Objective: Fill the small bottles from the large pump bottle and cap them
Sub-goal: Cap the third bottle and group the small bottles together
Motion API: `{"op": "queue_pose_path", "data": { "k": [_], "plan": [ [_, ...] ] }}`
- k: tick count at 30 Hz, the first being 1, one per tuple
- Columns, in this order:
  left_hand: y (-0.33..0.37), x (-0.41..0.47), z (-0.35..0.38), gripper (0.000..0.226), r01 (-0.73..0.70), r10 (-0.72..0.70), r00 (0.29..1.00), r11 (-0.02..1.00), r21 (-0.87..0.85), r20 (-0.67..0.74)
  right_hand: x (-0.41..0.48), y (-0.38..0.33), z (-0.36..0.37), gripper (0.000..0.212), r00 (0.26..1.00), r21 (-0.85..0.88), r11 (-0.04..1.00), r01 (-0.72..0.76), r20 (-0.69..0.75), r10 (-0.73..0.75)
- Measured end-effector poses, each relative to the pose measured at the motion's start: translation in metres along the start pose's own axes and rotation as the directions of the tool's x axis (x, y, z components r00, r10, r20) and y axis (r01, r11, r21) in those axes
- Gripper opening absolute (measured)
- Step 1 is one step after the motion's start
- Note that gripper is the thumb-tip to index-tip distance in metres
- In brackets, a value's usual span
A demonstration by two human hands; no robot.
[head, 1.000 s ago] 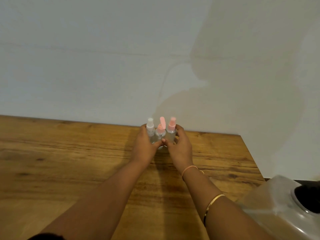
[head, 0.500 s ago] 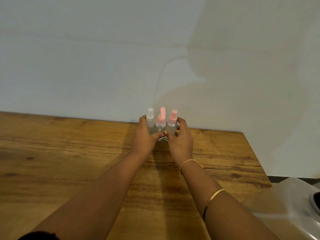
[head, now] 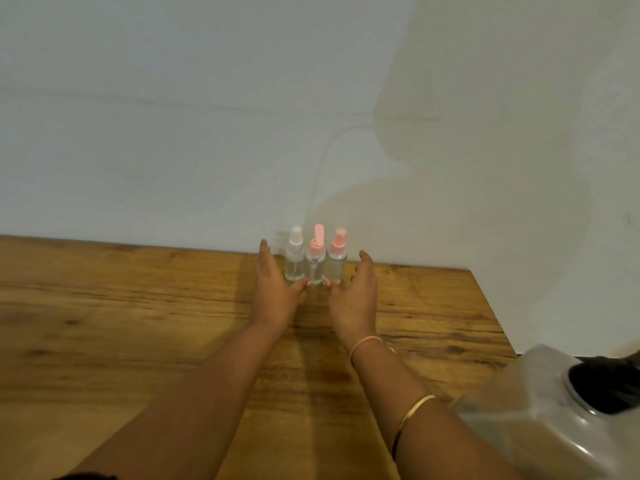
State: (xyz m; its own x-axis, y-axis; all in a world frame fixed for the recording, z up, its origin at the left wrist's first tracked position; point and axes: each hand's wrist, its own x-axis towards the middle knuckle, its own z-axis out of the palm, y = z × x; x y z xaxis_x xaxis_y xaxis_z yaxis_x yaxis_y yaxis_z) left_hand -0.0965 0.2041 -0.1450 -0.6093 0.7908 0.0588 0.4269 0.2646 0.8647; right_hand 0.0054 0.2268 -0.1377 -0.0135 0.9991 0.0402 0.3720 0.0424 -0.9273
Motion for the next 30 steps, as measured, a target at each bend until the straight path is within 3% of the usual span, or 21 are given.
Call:
{"op": "queue_pose_path", "data": {
  "k": [6, 11, 15, 19, 23, 26, 28, 30],
  "plan": [
    [0.023, -0.052, -0.028, 0.086, 0.055, -0.054, 0.998, 0.998, 0.024, -0.036, -0.049, -0.028, -0.034, 0.050, 0.995, -0.129, 0.991, 0.043, 0.099, -0.030],
    [0.064, -0.106, -0.029, 0.074, 0.014, -0.018, 0.982, 1.000, 0.026, 0.189, -0.096, -0.041, -0.082, 0.038, 0.979, -0.213, 0.970, 0.117, 0.188, -0.076],
    [0.078, -0.151, -0.017, 0.066, -0.012, -0.004, 0.930, 0.999, 0.043, 0.368, -0.126, -0.041, -0.123, 0.036, 0.973, -0.275, 0.946, 0.170, 0.197, -0.118],
    [0.089, -0.176, -0.007, 0.075, 0.025, -0.019, 0.847, 1.000, -0.004, 0.531, -0.148, -0.039, -0.163, 0.033, 0.974, -0.271, 0.943, 0.194, 0.166, -0.152],
    [0.096, -0.193, 0.008, 0.077, -0.010, 0.036, 0.795, 0.999, -0.047, 0.606, -0.165, -0.036, -0.196, 0.026, 0.974, -0.208, 0.961, 0.184, 0.167, -0.150],
    [0.110, -0.207, 0.017, 0.048, 0.052, 0.120, 0.752, 0.969, -0.240, 0.648, -0.172, -0.034, -0.215, 0.032, 0.980, -0.154, 0.973, 0.174, 0.122, -0.156],
    [0.121, -0.215, 0.025, 0.034, 0.230, 0.095, 0.727, 0.899, -0.371, 0.680, -0.174, -0.032, -0.225, 0.028, 0.983, -0.145, 0.976, 0.165, 0.103, -0.151],
    [0.127, -0.219, 0.032, 0.028, 0.346, 0.121, 0.656, 0.828, -0.441, 0.745, -0.173, -0.031, -0.232, 0.018, 0.986, -0.123, 0.981, 0.149, 0.094, -0.138]
  ]
}}
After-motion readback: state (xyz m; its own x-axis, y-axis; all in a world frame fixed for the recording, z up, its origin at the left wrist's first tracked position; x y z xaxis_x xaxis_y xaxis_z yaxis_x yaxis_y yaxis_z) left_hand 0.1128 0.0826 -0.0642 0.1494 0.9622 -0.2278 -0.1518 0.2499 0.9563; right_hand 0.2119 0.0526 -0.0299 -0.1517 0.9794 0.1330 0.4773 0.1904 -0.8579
